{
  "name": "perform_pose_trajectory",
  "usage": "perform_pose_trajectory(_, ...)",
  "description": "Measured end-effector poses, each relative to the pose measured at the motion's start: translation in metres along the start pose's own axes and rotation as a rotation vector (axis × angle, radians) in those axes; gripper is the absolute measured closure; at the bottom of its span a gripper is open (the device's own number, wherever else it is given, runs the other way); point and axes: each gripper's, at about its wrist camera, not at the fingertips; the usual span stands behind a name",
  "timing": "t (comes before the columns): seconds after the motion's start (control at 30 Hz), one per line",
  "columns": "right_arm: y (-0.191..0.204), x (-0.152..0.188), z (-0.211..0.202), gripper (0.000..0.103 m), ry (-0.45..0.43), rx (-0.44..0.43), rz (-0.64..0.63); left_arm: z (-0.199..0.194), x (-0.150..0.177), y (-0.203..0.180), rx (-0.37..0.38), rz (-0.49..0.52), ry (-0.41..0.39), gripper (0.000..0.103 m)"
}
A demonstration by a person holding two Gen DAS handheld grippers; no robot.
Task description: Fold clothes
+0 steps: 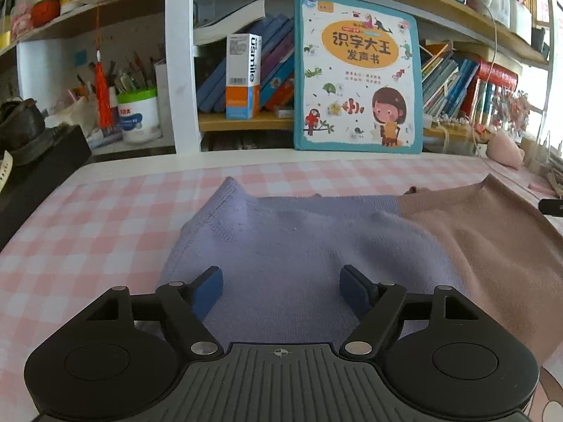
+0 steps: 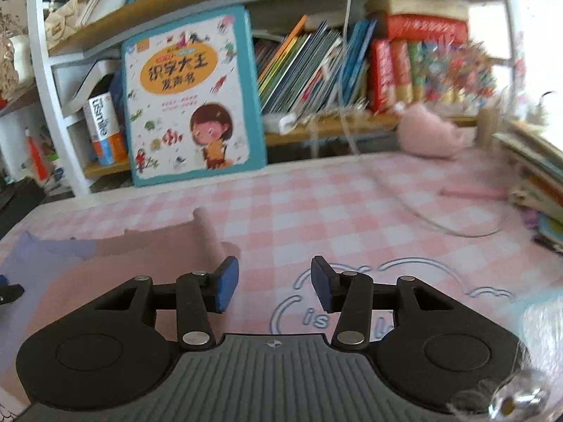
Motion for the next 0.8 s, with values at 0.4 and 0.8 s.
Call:
perform_pose_trajectory(0.4,0.043,0.016,-0.045,0.049,-0.155,-0.057,-0.181,0.000,0.002,-0.005,-0.033,0.030,-0.005,0.019)
perform_pose_trajectory(0.8,0.033,0.032,-0.053,0.022,-0.143,-0.032,-0.192,0.001,0.002,-0.007,-0.077,0.045,0.003,0.009)
Point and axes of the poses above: each gripper's, at about its wrist camera, not at the fingertips, and z roughly the way its jaws point, y to its left, x to its underside, and after that the axes turned 6 degrees about -y, right-handed
